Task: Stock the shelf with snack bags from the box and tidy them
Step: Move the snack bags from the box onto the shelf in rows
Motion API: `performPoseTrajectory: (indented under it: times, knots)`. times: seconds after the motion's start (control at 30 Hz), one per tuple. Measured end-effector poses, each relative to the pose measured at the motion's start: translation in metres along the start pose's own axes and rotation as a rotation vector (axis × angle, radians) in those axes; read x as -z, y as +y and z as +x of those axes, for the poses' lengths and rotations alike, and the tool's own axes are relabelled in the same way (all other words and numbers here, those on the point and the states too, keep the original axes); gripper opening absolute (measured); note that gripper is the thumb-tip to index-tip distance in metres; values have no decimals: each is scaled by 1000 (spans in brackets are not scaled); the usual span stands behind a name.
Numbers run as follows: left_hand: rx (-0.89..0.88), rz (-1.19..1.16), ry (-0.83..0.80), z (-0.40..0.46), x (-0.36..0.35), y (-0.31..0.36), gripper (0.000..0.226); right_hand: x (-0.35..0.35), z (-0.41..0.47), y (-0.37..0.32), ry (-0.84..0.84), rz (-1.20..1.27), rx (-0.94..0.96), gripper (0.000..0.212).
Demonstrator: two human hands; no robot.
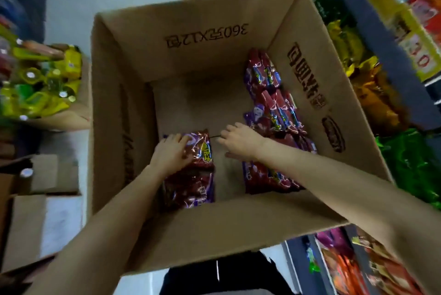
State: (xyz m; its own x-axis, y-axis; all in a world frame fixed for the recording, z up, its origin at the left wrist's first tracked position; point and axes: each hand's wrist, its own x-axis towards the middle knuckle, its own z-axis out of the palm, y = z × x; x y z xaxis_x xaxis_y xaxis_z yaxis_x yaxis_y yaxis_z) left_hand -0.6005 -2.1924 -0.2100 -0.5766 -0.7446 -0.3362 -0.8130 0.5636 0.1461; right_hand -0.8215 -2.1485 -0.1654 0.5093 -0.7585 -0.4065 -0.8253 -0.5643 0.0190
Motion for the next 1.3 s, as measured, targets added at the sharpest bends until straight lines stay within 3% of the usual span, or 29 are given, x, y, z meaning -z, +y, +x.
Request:
performPoseTrajectory:
  times: [0.13,0.23,0.33,0.5,0.67,0.83,0.93,1.03,1.17,1.3]
  knots:
    - [-79,109,-241,-11,-21,-3,81,-23,54,4,3,106,-19,52]
    - [-173,215,-367,-20,-27,0,92,-37,87,-8,-20,174,-3,73]
    - [-198,284,-408,-22,-33,4,90,-53,109,-18,-64,171,37,89]
    - [-251,261,-338,-21,-39,8,64,-60,108,-8,-56,255,-4,90]
    - [-162,120,24,-6,-32,10,53,-61,96,22,44,239,-206,89]
    - [-10,159,-181,13,-37,14,91,-59,108,43,122,410,-265,78]
    - [21,171,-221,17,-39,15,101,-52,123,41,18,508,-242,90]
    - [34,236,-222,18,-34,15,107,-48,130,39,0,645,-340,101]
    - [40,167,-220,17,-27,11,86,-43,121,47,117,688,-418,74]
    - [62,-8,-344,15,-4,13,71,-28,94,57,174,695,-423,58]
